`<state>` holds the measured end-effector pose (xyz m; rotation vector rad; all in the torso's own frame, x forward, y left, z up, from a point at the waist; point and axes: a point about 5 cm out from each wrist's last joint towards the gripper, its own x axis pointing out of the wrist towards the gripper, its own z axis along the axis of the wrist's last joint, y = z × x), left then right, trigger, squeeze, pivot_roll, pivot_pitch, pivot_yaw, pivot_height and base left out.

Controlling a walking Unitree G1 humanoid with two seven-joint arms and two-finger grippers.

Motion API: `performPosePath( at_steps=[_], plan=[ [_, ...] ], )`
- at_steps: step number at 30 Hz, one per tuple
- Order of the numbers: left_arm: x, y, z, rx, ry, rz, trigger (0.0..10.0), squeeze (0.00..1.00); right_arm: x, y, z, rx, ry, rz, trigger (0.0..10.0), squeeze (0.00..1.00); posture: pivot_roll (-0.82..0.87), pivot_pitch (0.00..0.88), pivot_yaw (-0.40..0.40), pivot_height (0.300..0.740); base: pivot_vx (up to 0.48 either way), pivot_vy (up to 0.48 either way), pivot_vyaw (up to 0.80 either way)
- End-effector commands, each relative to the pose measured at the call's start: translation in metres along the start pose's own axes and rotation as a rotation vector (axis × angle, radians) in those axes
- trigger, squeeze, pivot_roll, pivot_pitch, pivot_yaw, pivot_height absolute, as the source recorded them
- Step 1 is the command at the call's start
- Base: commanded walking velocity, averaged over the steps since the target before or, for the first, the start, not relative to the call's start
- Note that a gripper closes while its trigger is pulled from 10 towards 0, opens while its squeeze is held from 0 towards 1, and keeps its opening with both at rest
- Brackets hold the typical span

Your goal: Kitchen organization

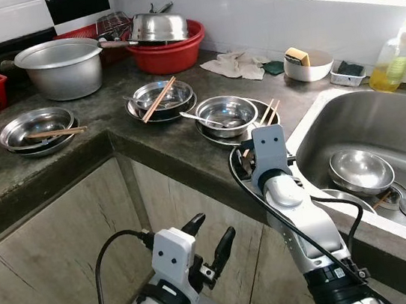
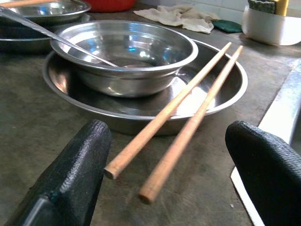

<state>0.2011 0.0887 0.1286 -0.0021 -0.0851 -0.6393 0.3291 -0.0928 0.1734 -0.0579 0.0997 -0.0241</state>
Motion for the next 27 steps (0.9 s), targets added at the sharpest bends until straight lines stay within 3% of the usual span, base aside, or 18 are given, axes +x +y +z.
performPosePath(
  at_steps=[1,17,18,19,20,21,22,23,24,25,27],
  plan=[
    [0.0003,-0.0009,0.0016,0.014,-0.013,-0.009,10.0,0.0,0.0021,-0.0007,0.002,-0.02,0.006,-0.016,10.0,0.0,0.05,0.017,-0.071,0.74,0.0,0.0,0.0],
    [0.0013,-0.0012,0.0017,0.017,-0.013,-0.008,10.0,0.0,0.0089,0.0001,0.0063,-0.032,0.004,-0.035,10.0,0.0,0.05,0.023,-0.073,0.74,0.0,0.0,0.0],
    [0.0013,-0.0011,0.0016,0.017,-0.013,-0.008,10.0,0.0,0.0089,0.0002,0.0061,-0.031,0.004,-0.035,8.8,0.0,0.05,0.023,-0.073,0.74,0.0,0.0,0.0],
    [0.0014,-0.0011,0.0017,0.017,-0.013,-0.007,10.0,0.0,0.0089,0.0005,0.0058,-0.032,0.006,-0.034,3.6,0.0,0.05,0.023,-0.073,0.74,0.0,0.0,0.0],
    [0.0014,-0.0011,0.0017,0.017,-0.013,-0.007,10.0,0.0,0.0089,0.0005,0.0058,-0.032,0.006,-0.034,3.6,0.0,0.05,0.023,-0.073,0.74,0.0,0.0,0.0],
    [0.0013,-0.0012,0.0015,0.017,-0.013,-0.007,10.0,0.0,0.009,0.0008,0.0053,-0.031,0.007,-0.034,0.0,0.0,0.05,0.022,-0.075,0.74,0.0,0.0,0.0],
    [0.0015,-0.0011,0.0017,0.017,-0.014,-0.006,10.0,0.0,0.0094,0.0016,0.0047,-0.034,0.012,-0.028,0.0,0.0,0.05,0.023,-0.074,0.74,0.0,0.0,0.0],
    [0.0014,-0.0012,0.0015,0.017,-0.014,-0.005,10.0,0.0,0.0094,0.0018,0.0045,-0.034,0.013,-0.028,2.5,0.0,0.05,0.023,-0.073,0.74,0.0,0.0,0.0],
    [0.0013,-0.0012,0.0015,0.017,-0.014,-0.005,10.0,0.0,0.0094,0.0019,0.0043,-0.033,0.013,-0.028,2.5,0.0,0.05,0.023,-0.073,0.74,0.0,0.0,0.0],
    [0.0012,-0.0013,0.0013,0.017,-0.014,-0.005,10.0,0.0,0.0095,0.0021,0.0041,-0.032,0.014,-0.028,7.1,0.0,0.05,0.023,-0.073,0.74,0.0,0.0,0.0],
    [0.0012,-0.0013,0.0012,0.017,-0.014,-0.005,10.0,0.0,0.0097,0.0022,0.0041,-0.032,0.014,-0.027,7.1,0.0,0.05,0.023,-0.073,0.74,0.0,0.0,0.0]
  ],
)
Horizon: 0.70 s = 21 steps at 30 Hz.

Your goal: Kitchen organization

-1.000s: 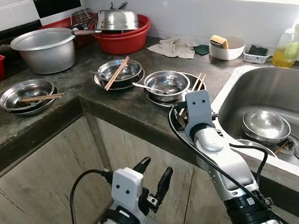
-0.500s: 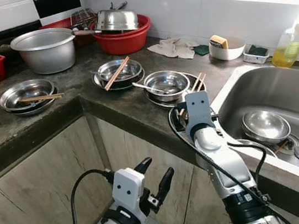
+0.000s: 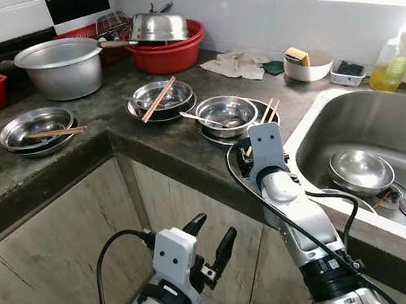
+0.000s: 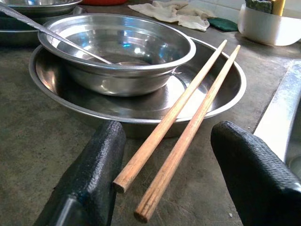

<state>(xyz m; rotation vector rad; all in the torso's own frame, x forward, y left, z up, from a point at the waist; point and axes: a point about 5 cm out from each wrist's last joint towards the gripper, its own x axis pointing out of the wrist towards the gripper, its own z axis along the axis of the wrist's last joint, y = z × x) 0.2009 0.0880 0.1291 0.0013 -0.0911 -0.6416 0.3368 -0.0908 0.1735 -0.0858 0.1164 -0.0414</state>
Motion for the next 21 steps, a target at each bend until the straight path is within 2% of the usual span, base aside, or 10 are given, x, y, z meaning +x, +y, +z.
performPosePath(
  at_steps=[1,6,7,8,9,11,12,13,21],
  plan=[
    [0.001,-0.0007,0.0008,0.012,-0.009,-0.002,10.0,0.0,0.0023,-0.0001,0.0032,-0.005,-0.003,-0.011,10.0,0.0,0.05,0.023,-0.073,0.74,0.0,0.0,0.0],
    [0.0013,-0.001,0.0008,0.012,-0.009,-0.002,10.0,0.0,0.0026,-0.0001,0.0041,-0.003,-0.003,-0.011,10.0,0.0,0.05,0.025,-0.075,0.74,0.0,0.0,0.0],
    [0.0014,-0.0009,0.0008,0.013,-0.01,-0.002,10.0,0.0,0.0027,-0.0003,0.004,-0.003,-0.003,-0.012,8.1,0.0,0.05,0.025,-0.075,0.74,0.0,0.0,0.0],
    [0.0014,-0.0009,0.0009,0.013,-0.01,-0.001,10.0,0.0,0.003,-0.0007,0.0039,-0.003,-0.001,-0.011,4.0,0.0,0.05,0.026,-0.077,0.74,0.0,0.0,0.0],
    [0.0014,-0.0009,0.0009,0.013,-0.01,-0.001,10.0,0.0,0.003,-0.0007,0.0039,-0.003,-0.001,-0.011,4.0,0.0,0.05,0.026,-0.077,0.74,0.0,0.0,0.0],
    [0.0014,-0.0009,0.001,0.013,-0.011,-0.001,10.0,0.0,0.0032,-0.0017,0.0036,-0.001,-0.001,-0.017,1.9,0.0,0.05,0.026,-0.077,0.74,0.0,0.0,0.0],
    [0.0013,-0.001,0.0011,0.014,-0.011,-0.001,10.0,0.0,0.0032,-0.0023,0.0034,0.002,-0.002,-0.022,1.9,0.0,0.05,0.026,-0.077,0.74,0.0,0.0,0.0],
    [0.0014,-0.0008,0.0011,0.014,-0.011,-0.001,10.0,0.0,0.0034,-0.0025,0.0035,0.002,-0.001,-0.021,0.0,0.0,0.05,0.026,-0.079,0.74,0.0,0.0,0.0],
    [0.0016,-0.0001,0.0008,0.016,-0.009,0.0,10.0,0.0,0.0041,-0.004,0.0049,0.001,-0.004,-0.023,0.0,0.0,0.05,0.025,-0.077,0.74,0.0,0.0,0.0]
  ],
)
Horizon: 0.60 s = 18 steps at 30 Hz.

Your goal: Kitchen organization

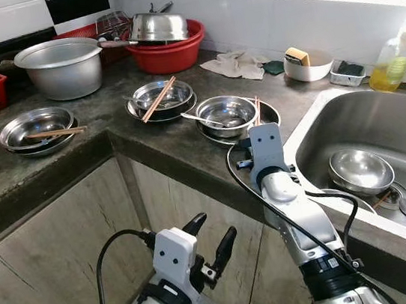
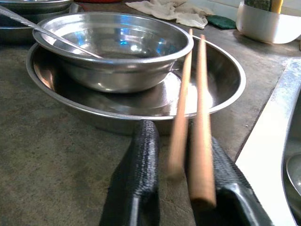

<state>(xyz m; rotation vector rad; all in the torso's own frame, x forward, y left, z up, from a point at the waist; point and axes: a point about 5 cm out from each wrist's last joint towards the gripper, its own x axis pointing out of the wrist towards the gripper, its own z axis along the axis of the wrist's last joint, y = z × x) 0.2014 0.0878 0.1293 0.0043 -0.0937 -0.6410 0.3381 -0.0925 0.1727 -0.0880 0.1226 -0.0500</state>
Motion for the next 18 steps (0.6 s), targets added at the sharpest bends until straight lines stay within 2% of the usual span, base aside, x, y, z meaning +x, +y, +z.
performPosePath(
  at_steps=[1,18],
  plan=[
    [0.001,0.0,0.001,0.013,-0.008,-0.001,10.0,0.0,0.003,-0.002,0.006,0.003,-0.011,-0.015,0.0,0.0,0.05,0.025,-0.077,0.74,0.0,0.0,0.0],
    [0.001,0.0,-0.001,0.019,-0.004,0.002,10.0,0.0,0.0,-0.013,0.004,0.006,-0.019,-0.061,0.0,0.0,0.05,0.013,-0.073,0.74,0.0,0.0,0.0]
  ],
)
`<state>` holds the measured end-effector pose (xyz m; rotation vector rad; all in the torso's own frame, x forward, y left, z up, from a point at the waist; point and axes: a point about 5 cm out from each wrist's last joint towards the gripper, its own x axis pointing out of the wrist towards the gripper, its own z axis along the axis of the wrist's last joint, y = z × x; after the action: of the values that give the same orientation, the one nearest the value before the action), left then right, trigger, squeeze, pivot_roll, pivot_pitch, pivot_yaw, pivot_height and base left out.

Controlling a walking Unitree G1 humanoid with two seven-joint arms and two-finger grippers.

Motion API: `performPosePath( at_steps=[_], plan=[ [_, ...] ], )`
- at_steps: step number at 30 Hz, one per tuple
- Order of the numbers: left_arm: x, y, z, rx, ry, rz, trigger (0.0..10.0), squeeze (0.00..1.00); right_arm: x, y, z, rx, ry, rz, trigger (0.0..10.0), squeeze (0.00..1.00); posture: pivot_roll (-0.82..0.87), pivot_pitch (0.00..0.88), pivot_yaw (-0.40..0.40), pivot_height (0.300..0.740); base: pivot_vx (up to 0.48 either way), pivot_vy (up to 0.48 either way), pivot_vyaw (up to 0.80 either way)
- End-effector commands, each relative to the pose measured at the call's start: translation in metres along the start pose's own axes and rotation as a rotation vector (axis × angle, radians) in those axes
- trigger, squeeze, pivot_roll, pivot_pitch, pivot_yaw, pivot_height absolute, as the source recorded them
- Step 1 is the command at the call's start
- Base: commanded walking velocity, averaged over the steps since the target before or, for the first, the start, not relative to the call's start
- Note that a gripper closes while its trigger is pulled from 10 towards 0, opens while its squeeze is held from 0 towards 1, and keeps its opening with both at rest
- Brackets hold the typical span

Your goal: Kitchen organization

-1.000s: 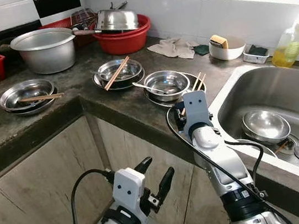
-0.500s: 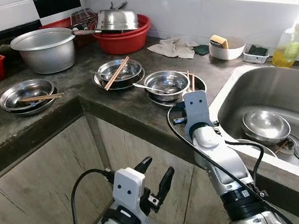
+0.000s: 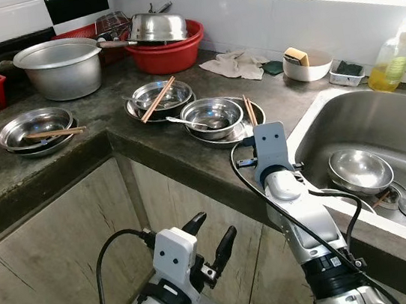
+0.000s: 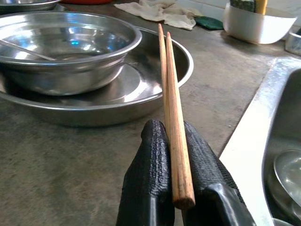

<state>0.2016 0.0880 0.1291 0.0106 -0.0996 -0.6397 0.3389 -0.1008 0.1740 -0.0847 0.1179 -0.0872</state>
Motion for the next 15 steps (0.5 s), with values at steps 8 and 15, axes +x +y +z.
performPosePath(
  at_steps=[8,15],
  plan=[
    [0.0007,0.0004,-0.0015,0.014,0.005,0.0,10.0,0.0,-0.0005,-0.0046,0.0017,-0.008,-0.011,-0.015,0.0,0.0,0.05,0.007,-0.071,0.74,0.0,0.0,0.0],
    [0.0009,0.0005,-0.0017,0.014,0.006,-0.001,10.0,0.0,-0.0004,-0.0048,0.0009,-0.008,-0.012,-0.013,0.0,0.0,0.05,0.008,-0.072,0.74,0.0,0.0,0.0]
  ],
)
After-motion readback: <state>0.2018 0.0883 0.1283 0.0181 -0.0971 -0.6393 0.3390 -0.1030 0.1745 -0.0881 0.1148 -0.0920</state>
